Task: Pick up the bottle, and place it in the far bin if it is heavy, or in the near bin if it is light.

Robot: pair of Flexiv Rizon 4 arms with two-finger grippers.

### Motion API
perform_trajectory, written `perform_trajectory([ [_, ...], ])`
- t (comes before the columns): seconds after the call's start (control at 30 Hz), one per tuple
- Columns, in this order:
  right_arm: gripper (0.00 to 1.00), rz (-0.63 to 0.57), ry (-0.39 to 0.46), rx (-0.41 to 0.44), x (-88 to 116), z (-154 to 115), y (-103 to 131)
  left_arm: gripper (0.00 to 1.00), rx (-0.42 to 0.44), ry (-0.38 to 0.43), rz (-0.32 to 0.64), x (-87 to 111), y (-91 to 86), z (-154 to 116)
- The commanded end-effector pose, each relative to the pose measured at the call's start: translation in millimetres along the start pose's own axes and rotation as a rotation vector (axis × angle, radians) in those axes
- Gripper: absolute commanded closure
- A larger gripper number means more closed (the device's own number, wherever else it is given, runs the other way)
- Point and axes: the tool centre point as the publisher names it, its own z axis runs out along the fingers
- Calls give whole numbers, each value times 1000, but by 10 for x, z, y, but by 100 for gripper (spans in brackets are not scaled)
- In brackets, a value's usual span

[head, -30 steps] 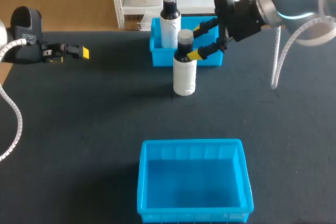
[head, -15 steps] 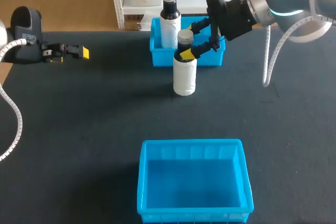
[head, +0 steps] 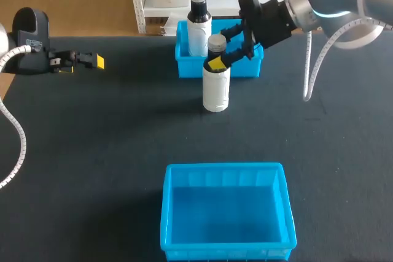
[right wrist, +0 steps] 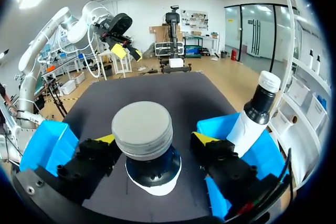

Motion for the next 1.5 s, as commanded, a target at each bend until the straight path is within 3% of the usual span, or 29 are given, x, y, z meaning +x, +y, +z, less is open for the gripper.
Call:
perform_trajectory([
  [0.03,32,-1,-3,-4,-1,10,-5,0,0,0,0,0,0,0],
  [0.63,38,2,-7,-19,4,44,74,0,0,0,0,0,0,0],
  [0.87,50,2,-9,-16,6,32,92,0,0,0,0,0,0,0],
  [1.5,55,0,-12,-17,3,32,114,0,0,0,0,0,0,0],
])
